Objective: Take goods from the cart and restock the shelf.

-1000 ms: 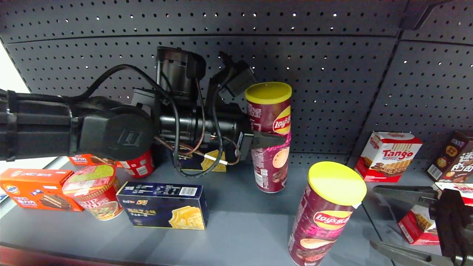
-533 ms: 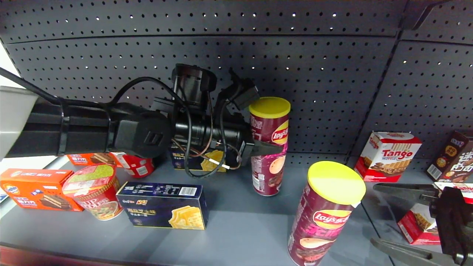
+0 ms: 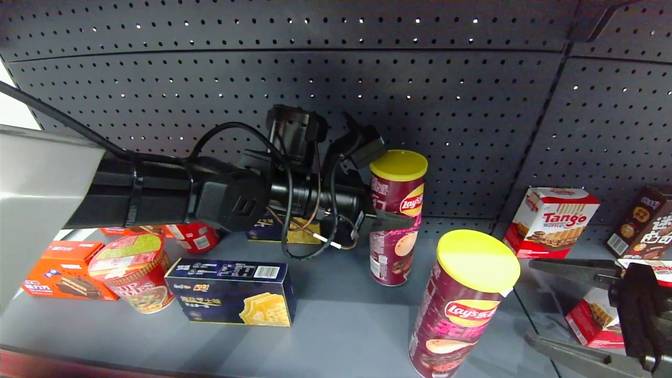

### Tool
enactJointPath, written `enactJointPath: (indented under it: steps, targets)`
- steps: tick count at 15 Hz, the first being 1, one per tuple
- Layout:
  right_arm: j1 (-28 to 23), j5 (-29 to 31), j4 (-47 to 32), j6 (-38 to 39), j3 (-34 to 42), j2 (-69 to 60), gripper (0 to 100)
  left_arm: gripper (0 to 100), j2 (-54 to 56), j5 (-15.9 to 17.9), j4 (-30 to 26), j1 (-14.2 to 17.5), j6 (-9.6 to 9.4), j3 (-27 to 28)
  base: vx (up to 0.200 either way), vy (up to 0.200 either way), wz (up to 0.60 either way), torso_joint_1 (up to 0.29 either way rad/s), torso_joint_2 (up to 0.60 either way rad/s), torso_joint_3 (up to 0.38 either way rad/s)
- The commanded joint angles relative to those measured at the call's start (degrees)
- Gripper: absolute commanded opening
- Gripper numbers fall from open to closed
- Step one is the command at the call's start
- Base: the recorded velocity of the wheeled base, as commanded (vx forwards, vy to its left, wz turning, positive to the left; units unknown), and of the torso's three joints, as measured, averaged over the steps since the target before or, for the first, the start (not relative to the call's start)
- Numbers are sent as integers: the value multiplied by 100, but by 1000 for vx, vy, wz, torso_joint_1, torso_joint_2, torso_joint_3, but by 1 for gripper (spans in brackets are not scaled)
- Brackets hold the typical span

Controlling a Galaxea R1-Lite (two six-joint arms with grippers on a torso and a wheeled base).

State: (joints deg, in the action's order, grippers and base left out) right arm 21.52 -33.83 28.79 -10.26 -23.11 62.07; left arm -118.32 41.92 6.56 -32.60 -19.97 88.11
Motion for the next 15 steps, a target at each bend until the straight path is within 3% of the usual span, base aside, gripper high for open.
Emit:
enactJointPath:
  steps: [1, 15]
  targets:
    - [2, -1, 3, -2, -9, 15, 100, 0, -103, 0, 3, -10, 2, 48, 0, 0, 0, 0, 0, 0]
    - [-7, -10, 21, -2, 9, -2, 100, 0, -806, 18, 12, -63, -280, 558, 0, 0, 0, 0, 0, 0]
